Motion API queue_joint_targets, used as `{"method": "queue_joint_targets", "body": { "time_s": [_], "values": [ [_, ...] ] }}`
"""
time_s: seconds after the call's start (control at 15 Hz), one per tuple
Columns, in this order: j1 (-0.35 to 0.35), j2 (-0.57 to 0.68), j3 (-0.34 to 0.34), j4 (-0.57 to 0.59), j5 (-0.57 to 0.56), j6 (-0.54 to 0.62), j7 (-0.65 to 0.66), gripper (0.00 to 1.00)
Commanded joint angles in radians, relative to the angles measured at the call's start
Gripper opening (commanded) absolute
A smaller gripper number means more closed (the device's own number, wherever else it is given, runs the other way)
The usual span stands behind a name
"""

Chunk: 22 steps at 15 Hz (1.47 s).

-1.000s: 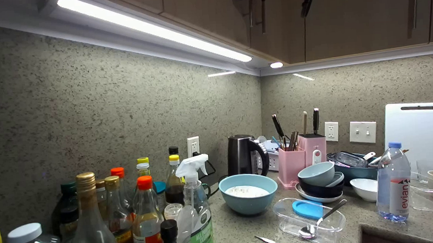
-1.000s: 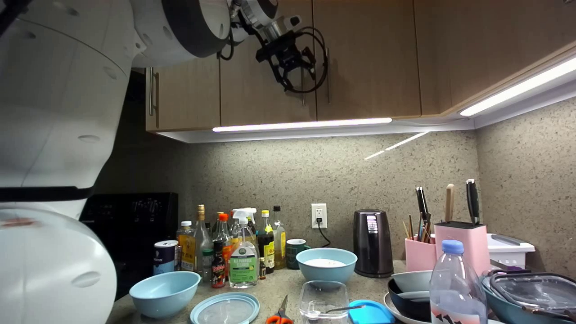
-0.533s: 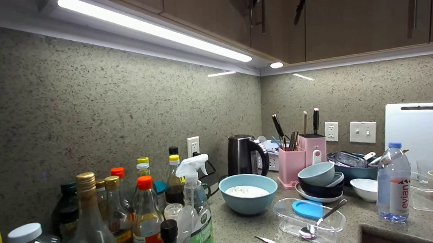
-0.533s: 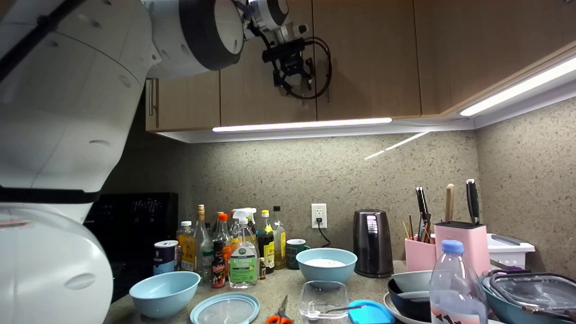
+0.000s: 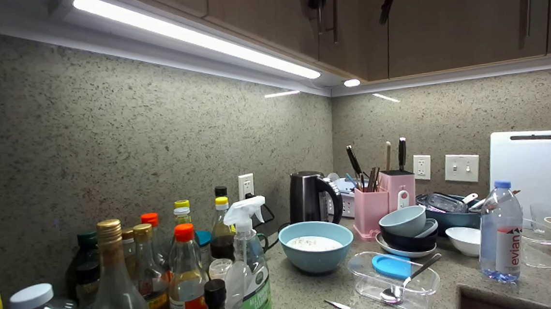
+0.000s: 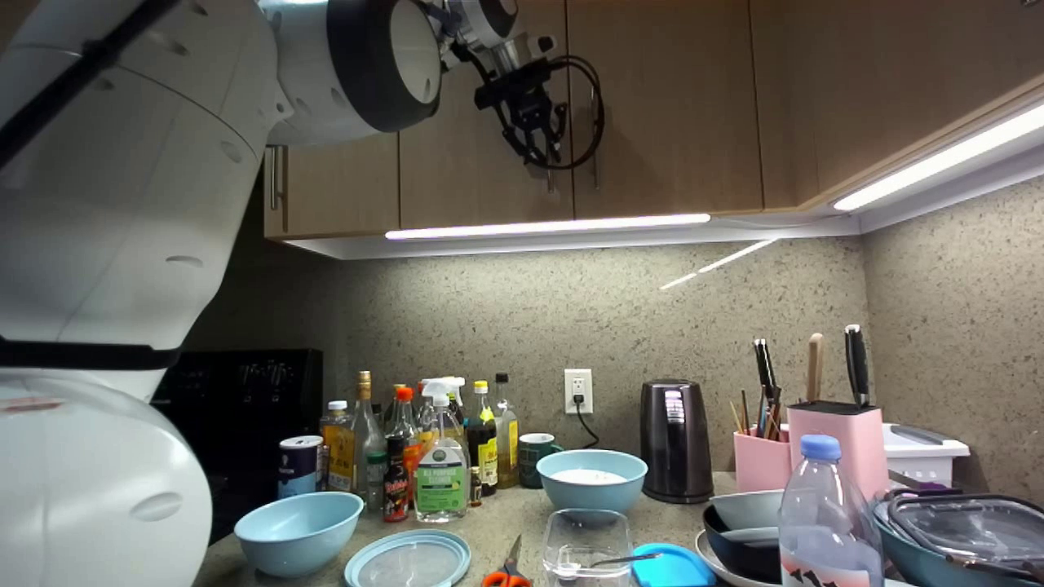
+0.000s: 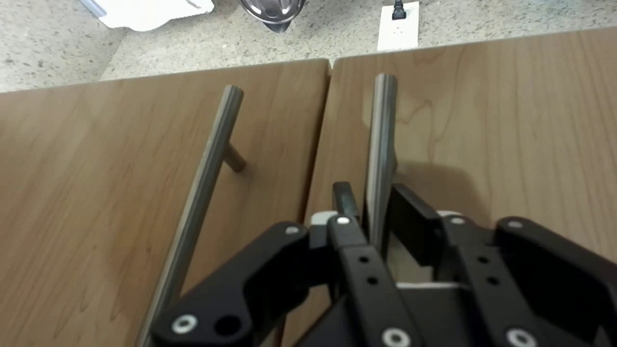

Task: Open the left door of the drawer.

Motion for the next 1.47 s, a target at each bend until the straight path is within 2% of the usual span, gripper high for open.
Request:
{"method": "queue_joint_targets", "body": {
  "time_s": [0.0,0.13,0.47,0.93,1.07,1.2,1.27,1.4],
  "values": [
    [0.032,-0.047,-0.017,-0.026,-0.096,-0.006,0.099,0.04],
    [0.058,-0.081,-0.028,-0.063,-0.169,-0.025,0.209,0.07],
    [0.095,-0.187,-0.040,-0.200,-0.311,-0.035,0.463,0.08],
    [0.099,-0.373,-0.022,-0.441,-0.392,-0.058,0.745,0.08],
    [0.099,-0.375,-0.017,-0.421,-0.401,-0.116,0.835,0.08],
    [0.102,-0.340,0.000,-0.334,-0.422,-0.198,0.914,0.08],
    [0.149,-0.303,-0.012,-0.259,-0.453,-0.259,0.943,0.08],
    [0.180,-0.279,0.001,-0.167,-0.494,-0.383,0.935,0.08]
  ]
}}
